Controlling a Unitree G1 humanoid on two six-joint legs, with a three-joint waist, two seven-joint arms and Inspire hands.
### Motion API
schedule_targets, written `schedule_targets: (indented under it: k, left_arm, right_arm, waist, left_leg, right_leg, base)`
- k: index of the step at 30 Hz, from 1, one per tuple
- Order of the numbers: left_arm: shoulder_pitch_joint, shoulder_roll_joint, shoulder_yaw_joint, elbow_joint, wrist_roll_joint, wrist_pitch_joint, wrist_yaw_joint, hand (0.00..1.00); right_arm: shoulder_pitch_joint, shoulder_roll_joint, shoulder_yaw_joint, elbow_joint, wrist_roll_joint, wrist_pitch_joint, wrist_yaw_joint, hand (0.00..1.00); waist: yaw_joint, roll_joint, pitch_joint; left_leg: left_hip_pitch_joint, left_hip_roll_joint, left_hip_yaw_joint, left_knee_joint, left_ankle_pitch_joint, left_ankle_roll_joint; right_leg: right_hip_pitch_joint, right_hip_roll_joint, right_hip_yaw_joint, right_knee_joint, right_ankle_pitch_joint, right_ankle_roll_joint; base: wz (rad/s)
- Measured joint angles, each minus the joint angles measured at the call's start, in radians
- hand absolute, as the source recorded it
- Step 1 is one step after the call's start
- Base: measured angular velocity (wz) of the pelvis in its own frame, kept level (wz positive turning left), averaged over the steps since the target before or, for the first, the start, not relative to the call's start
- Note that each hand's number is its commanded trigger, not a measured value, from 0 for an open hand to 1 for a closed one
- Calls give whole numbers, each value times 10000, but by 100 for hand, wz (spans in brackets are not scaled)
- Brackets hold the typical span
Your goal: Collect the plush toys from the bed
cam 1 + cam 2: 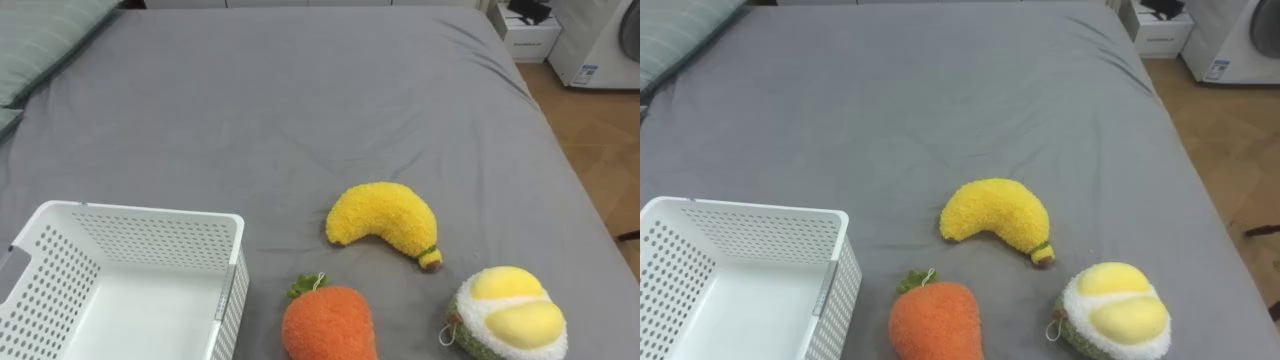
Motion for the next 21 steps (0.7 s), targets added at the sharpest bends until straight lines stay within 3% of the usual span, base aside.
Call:
schedule_targets:
  k: [21]
  left_arm:
    - [62, 25, 84, 72, 19, 64, 13, 0]
  right_arm:
    - [2, 35, -13, 36, 441, 99, 61, 0]
  waist:
    - [-7, -123, -24]
  left_leg:
    - [-22, -61, -8, 11, 0, 0]
  right_leg:
    - [27, -9, -89, -17, -7, 7]
  base:
    - [0]
